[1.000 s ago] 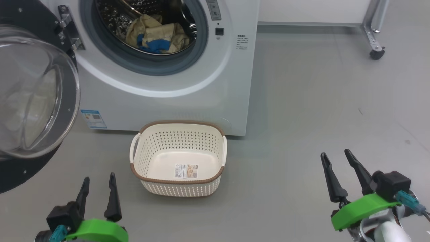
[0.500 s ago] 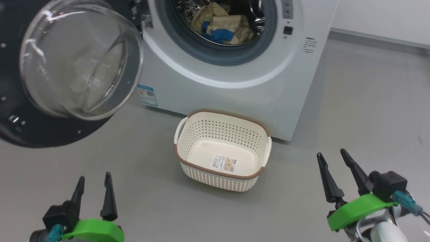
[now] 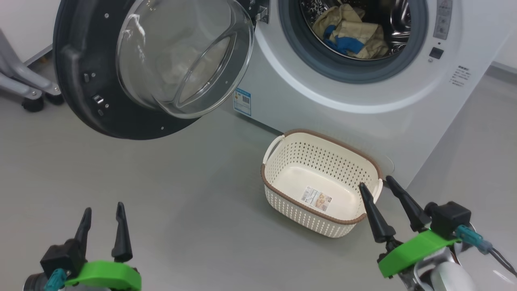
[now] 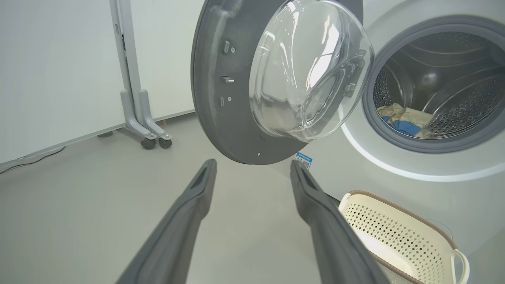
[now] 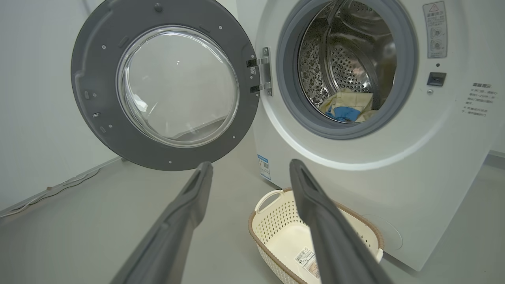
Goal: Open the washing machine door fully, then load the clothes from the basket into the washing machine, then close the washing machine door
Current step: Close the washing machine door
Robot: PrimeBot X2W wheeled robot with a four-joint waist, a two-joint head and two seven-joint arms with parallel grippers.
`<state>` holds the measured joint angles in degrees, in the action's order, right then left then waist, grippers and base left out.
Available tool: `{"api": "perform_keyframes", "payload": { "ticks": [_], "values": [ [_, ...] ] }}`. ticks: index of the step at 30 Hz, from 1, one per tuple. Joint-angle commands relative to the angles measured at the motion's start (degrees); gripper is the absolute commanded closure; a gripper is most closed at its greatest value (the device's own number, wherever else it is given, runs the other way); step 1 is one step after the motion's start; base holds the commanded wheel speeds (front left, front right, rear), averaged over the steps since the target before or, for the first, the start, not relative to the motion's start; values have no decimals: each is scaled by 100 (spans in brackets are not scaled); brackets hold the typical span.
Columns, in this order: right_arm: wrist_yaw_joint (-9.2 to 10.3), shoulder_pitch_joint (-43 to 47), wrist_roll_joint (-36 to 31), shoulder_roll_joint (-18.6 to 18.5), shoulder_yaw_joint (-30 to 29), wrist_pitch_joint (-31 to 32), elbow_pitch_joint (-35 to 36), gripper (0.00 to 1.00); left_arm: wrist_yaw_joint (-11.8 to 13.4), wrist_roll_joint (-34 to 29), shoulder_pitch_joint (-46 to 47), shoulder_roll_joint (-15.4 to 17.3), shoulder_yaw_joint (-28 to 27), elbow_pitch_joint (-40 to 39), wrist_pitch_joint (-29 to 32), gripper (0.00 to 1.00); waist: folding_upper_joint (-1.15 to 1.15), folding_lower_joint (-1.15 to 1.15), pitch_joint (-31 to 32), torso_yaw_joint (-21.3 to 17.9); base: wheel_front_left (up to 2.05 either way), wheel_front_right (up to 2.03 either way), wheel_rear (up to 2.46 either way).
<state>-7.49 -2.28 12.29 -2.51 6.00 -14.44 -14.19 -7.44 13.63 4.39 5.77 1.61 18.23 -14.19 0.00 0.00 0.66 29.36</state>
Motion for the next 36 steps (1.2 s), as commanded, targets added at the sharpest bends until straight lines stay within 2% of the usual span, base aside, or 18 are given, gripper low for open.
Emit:
{"api": "perform_keyframes", "payload": {
  "ticks": [1,18,36],
  "values": [
    [0,-435,42,-37,214,-56,140,0,34,-9,201,103,-288,-296,-81,0,0,0,-98,71,0,0,0],
    [0,-903,138,-37,698,-56,-129,0,65,-89,-105,-50,-694,-723,-81,0,0,0,-288,170,0,0,0],
    [0,-917,147,-37,728,-56,-189,0,35,-190,-76,-139,-715,-672,-81,0,0,0,-249,148,0,0,0]
  ]
}}
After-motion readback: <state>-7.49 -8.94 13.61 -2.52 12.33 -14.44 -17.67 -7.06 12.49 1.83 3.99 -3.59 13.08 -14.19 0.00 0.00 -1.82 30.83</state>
